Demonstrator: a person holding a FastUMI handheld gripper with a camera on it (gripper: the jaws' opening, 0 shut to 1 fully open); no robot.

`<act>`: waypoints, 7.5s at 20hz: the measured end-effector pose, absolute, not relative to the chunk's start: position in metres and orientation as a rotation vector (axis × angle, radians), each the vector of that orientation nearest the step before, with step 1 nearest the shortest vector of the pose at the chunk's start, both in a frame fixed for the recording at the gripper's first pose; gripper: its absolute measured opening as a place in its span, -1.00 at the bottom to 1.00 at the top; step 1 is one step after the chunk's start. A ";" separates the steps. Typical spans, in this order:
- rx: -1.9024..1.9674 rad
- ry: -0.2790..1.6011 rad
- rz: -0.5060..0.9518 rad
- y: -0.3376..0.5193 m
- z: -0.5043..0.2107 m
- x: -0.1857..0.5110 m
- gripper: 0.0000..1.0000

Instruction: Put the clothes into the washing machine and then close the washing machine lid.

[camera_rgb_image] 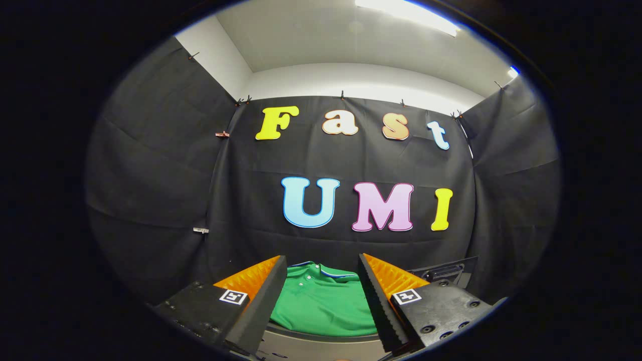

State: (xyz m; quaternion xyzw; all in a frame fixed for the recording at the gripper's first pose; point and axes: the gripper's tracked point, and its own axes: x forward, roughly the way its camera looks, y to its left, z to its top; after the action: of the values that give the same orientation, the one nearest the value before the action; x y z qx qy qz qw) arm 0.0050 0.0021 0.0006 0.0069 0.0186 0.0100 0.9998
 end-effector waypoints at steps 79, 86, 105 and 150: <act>-0.043 0.751 0.149 -0.002 -0.103 0.138 -0.76; -0.012 0.702 0.114 -0.073 -0.076 0.142 -0.76; 0.111 0.761 -0.047 -0.370 -0.093 0.157 -0.76; 0.173 1.328 -0.012 -0.438 -0.450 0.061 -0.62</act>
State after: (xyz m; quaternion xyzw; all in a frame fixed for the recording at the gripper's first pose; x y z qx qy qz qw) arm 0.0609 -0.4378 -0.4501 0.0801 0.6153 -0.0058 0.7842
